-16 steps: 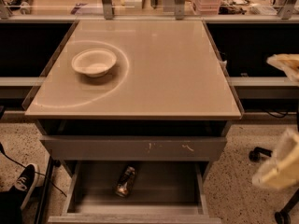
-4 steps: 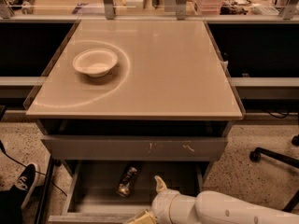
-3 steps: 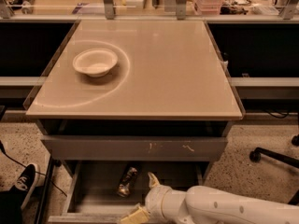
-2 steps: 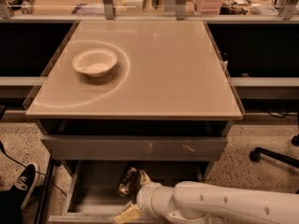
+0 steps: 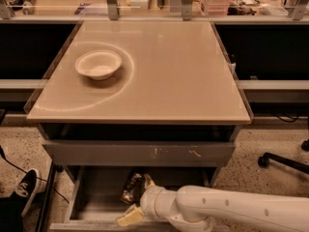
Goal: Pick orange can from middle drawer and place on counter
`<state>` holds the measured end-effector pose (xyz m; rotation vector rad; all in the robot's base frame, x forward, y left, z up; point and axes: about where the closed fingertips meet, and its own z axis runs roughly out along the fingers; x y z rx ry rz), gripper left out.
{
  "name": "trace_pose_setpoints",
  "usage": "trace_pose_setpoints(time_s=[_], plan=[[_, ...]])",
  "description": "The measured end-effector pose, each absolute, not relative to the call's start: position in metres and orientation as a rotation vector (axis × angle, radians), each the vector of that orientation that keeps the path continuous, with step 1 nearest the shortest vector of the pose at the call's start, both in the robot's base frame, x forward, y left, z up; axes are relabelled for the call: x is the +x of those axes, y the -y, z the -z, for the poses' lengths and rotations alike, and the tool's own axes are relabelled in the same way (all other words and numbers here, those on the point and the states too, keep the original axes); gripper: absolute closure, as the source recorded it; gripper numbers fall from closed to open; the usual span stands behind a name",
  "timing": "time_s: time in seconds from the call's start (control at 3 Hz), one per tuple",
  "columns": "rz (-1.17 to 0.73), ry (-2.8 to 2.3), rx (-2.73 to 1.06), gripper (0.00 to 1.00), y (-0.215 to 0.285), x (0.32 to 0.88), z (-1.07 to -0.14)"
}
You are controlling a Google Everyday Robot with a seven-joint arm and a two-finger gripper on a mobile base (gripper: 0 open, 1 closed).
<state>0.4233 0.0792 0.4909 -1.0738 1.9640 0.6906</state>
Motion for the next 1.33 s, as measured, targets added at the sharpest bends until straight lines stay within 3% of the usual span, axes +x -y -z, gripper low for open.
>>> trace_pose_setpoints(time_s=[1.33], plan=[[-0.562,-1.979,-1.123,0.00,-0.086,0.499,-0.411]])
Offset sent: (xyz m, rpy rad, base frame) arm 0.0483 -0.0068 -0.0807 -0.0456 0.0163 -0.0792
